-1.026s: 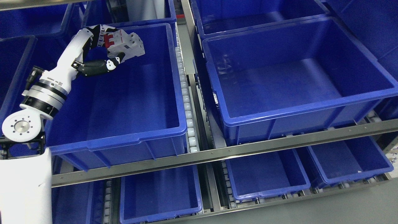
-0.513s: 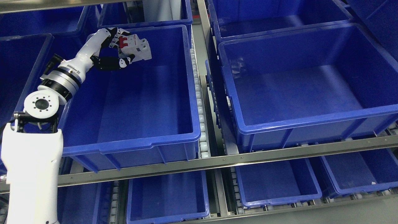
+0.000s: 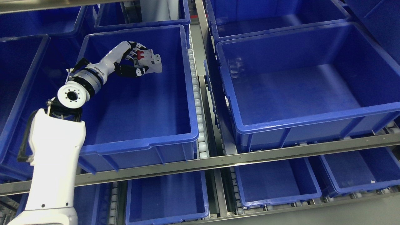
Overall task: Place circuit breaker on shelf
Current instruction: 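Lower the left hand with the breaker into the blue bin, then open the left hand to release the breaker in the bin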
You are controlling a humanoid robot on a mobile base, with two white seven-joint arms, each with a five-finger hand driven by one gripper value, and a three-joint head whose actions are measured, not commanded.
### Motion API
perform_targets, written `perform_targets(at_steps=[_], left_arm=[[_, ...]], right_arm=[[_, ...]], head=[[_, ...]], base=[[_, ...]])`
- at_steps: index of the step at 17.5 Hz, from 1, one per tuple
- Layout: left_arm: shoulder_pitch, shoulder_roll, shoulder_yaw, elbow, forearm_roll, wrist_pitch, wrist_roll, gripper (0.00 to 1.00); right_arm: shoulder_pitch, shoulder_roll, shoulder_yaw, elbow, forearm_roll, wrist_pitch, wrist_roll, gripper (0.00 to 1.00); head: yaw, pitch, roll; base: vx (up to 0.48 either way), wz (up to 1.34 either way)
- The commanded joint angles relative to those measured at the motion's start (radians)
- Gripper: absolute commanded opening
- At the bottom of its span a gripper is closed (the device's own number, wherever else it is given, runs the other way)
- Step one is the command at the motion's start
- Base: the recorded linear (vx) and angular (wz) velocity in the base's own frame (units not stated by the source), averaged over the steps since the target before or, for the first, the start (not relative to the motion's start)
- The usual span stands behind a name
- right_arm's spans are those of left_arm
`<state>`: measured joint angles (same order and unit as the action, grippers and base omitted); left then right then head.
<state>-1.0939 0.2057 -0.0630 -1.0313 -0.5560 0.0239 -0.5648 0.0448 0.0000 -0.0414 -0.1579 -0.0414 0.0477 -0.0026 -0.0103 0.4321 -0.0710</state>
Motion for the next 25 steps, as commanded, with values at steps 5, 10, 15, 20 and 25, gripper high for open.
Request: perform_targets(at_steps=[5,10,15,20,25], left_arm=[[-0.104,-0.086,-0.037,0.395,-0.110,-0.018,0.008,0.16],[-0.109,-0.089,-0.037,0.396,-0.111,-0.015,0.014,0.35],[-0.113,-0.092,-0.061,0.398,-0.111,-0.010,0.039,0.66],[-0.124,-0.089,-0.055,0.396,-0.108,-0.012,0.043,0.81],[-0.179,-0.092,0.001,0.364,-0.088,-0.015,0.170,0.99]], right_arm=[[0.000,-0.017,0.000,0.000,0.000,0.000,0.000,1.00],[0.000,-0.017,0.000,0.000,0.000,0.000,0.000,1.00],[0.001,-0.017,0.000,0.000,0.000,0.000,0.000,1.00],[0.000,-0.017,0.000,0.000,0.000,0.000,0.000,1.00],[0.000,-0.017,0.000,0.000,0.000,0.000,0.000,1.00]], head=[[0.0000,0.000,0.000],[0.0000,0.000,0.000],[0.0000,0.000,0.000],[0.0000,0.000,0.000],[0.0000,0.000,0.000]], base=[[0.003,0.01],[0.004,-0.02],[0.006,-0.02],[0.009,0.00],[0.001,-0.01]])
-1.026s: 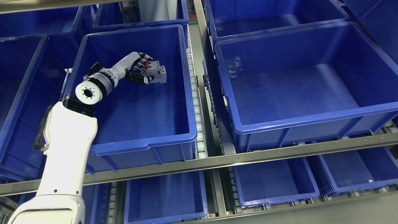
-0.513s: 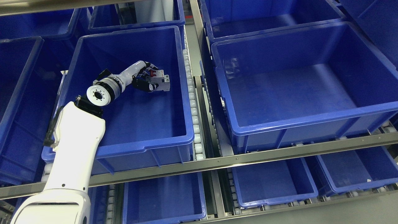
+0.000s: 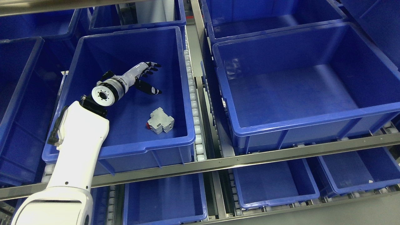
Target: Place circuit breaker on shelf
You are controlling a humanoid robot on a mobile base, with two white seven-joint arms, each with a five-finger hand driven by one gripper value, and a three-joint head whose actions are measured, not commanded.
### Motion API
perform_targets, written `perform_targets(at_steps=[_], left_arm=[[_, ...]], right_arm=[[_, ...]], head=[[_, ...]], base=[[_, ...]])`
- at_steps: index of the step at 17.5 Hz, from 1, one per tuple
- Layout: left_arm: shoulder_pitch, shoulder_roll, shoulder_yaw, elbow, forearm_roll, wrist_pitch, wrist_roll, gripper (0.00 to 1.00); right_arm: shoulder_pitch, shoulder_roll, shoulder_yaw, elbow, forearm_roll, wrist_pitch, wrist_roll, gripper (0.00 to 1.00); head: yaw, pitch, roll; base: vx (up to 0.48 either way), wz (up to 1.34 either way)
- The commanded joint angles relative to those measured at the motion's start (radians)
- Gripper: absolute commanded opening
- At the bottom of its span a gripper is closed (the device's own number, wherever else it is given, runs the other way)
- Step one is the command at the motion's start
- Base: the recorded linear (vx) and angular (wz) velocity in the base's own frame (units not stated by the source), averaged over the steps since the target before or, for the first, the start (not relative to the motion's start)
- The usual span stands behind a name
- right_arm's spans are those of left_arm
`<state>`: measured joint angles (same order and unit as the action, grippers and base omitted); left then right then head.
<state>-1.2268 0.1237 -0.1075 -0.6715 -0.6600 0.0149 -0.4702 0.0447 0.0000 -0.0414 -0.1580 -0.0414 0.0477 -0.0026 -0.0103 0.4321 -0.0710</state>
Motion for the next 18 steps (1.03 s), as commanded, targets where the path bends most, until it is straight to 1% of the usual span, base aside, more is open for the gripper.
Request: perform_targets(at_steps=[1,2,3,4,5,6,9,11,13,16,18], left_arm=[[-0.056,-0.013,0.130,-0.011,0.043,-0.007,0.137,0.99],[-0.059,-0.025,0.231,-0.023,0.098,-0.009,0.200,0.99],[-0.063,-0.065,0.330,-0.023,0.170,-0.009,0.273,0.99],[-0.066,-0.106,0.401,-0.028,0.225,-0.010,0.345,0.99],[-0.066,-0.106,0.455,-0.043,0.278,-0.015,0.423,0.99],[-0.051,-0.106,0.478,-0.074,0.319,-0.027,0.476,0.99],[0.010,-0.106,0.480,-0.172,0.367,-0.059,0.490,1.00],[0.070,-0.106,0.470,-0.290,0.367,-0.058,0.473,0.99],[0.151,-0.106,0.421,-0.440,0.365,-0.052,0.434,1.00],[0.300,-0.106,0.336,-0.639,0.367,-0.049,0.410,1.00],[0.371,-0.106,0.309,-0.736,0.367,-0.047,0.410,0.99]], right_arm=[[0.000,-0.017,0.000,0.000,0.000,0.000,0.000,1.00],[0.001,-0.017,0.000,0.000,0.000,0.000,0.000,1.00],[0.000,-0.017,0.000,0.000,0.000,0.000,0.000,1.00],[0.000,-0.017,0.000,0.000,0.000,0.000,0.000,1.00],[0.001,-0.017,0.000,0.000,0.000,0.000,0.000,1.00],[0.000,-0.017,0.000,0.000,0.000,0.000,0.000,1.00],[0.000,-0.017,0.000,0.000,0.000,0.000,0.000,1.00],[0.000,-0.017,0.000,0.000,0.000,0.000,0.000,1.00],[0.000,-0.017,0.000,0.000,0.000,0.000,0.000,1.00],[0.001,-0.017,0.000,0.000,0.000,0.000,0.000,1.00],[0.000,-0.017,0.000,0.000,0.000,0.000,0.000,1.00]], head=[[0.0000,0.000,0.000],[0.0000,0.000,0.000],[0.0000,0.000,0.000],[0.0000,0.000,0.000],[0.0000,0.000,0.000],[0.0000,0.000,0.000],[0.0000,0.000,0.000],[0.0000,0.000,0.000],[0.0000,0.000,0.000],[0.0000,0.000,0.000],[0.0000,0.000,0.000]], base=[[-0.002,0.03],[-0.002,0.03],[0.000,0.00],[0.000,0.00],[-0.002,-0.01],[-0.002,-0.01],[-0.003,-0.01],[-0.015,-0.04],[-0.070,-0.02],[-0.170,0.05],[-0.233,0.08]])
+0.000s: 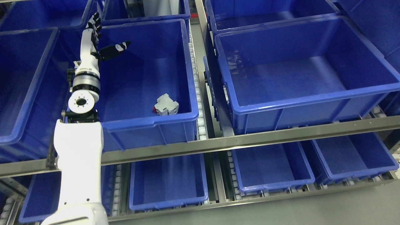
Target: Place circuit breaker on shelf
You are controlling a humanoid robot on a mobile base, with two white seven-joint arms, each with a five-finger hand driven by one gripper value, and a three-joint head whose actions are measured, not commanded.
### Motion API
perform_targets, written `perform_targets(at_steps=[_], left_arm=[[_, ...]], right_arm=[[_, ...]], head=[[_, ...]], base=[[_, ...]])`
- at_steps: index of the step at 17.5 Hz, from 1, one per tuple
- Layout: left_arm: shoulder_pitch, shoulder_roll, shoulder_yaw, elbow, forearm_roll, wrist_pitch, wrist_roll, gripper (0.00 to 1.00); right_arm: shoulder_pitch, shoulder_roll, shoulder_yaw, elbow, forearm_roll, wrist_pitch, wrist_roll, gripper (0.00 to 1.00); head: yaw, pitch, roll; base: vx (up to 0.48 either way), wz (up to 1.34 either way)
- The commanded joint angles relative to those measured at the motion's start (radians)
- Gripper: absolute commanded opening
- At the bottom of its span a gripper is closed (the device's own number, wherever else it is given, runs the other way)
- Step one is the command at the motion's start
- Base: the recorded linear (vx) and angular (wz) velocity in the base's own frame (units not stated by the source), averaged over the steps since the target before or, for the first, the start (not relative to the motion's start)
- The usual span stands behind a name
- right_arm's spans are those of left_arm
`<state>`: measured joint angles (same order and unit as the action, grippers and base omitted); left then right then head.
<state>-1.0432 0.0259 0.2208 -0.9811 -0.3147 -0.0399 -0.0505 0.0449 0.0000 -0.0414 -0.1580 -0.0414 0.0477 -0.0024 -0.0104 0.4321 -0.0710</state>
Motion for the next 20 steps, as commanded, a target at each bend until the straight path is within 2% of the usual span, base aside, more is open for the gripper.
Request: perform_targets(at_steps=[1,8,14,20], left_arm=[[0.205,-0.008,-0.035,-0.457,0.022,0.008,-0.009,0.99],[0.212,-0.008,-0.043,-0.487,0.022,0.087,-0.008,1.00],[0.259,-0.008,-0.133,-0.482,0.052,0.091,-0.008,1.00],[0.262,-0.008,-0.136,-0.482,0.054,0.091,-0.008,1.00]], right_arm=[[0.000,-0.017,0.000,0.000,0.000,0.000,-0.001,1.00],[0.000,-0.017,0.000,0.000,0.000,0.000,-0.001,1.00],[0.000,-0.017,0.000,0.000,0.000,0.000,-0.001,1.00],[0.000,-0.017,0.000,0.000,0.000,0.000,-0.001,1.00]], head=[[0.0000,0.000,0.000],[0.0000,0.000,0.000],[0.0000,0.000,0.000],[0.0000,0.000,0.000]], base=[[-0.233,0.08],[-0.211,0.19],[0.039,-0.03],[0.007,-0.02]])
